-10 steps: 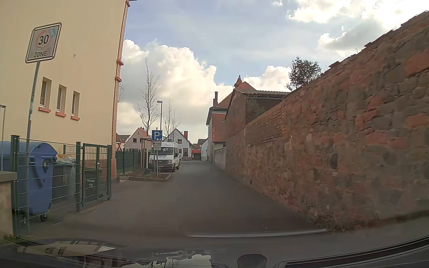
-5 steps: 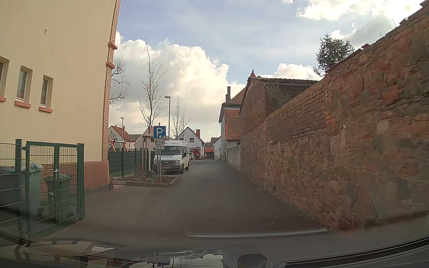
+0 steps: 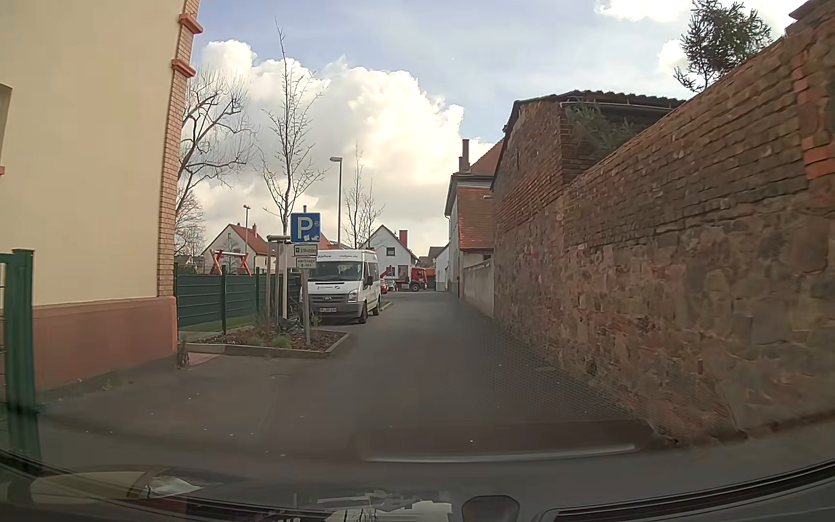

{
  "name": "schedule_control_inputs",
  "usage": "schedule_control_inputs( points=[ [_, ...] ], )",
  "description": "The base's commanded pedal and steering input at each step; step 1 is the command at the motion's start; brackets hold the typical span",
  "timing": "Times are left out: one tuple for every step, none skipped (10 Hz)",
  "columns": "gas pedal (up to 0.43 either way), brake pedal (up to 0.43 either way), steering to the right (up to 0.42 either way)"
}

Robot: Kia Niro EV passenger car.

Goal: Follow the waypoints while adhering to traffic rules and regulations

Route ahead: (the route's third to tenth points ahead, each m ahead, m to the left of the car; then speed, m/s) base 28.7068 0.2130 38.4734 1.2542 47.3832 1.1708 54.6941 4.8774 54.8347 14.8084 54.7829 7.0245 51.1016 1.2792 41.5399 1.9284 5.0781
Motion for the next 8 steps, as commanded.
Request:
schedule_control_inputs(
  points=[
    [0.039, 0.0, -0.019],
    [0.039, 0.0, -0.014],
    [0.047, 0.0, -0.007],
    [0.047, 0.0, -0.005],
    [0.047, 0.0, -0.004],
    [0.047, 0.0, -0.004],
    [0.047, 0.0, -0.004],
    [0.047, 0.0, -0.004]
  ],
)
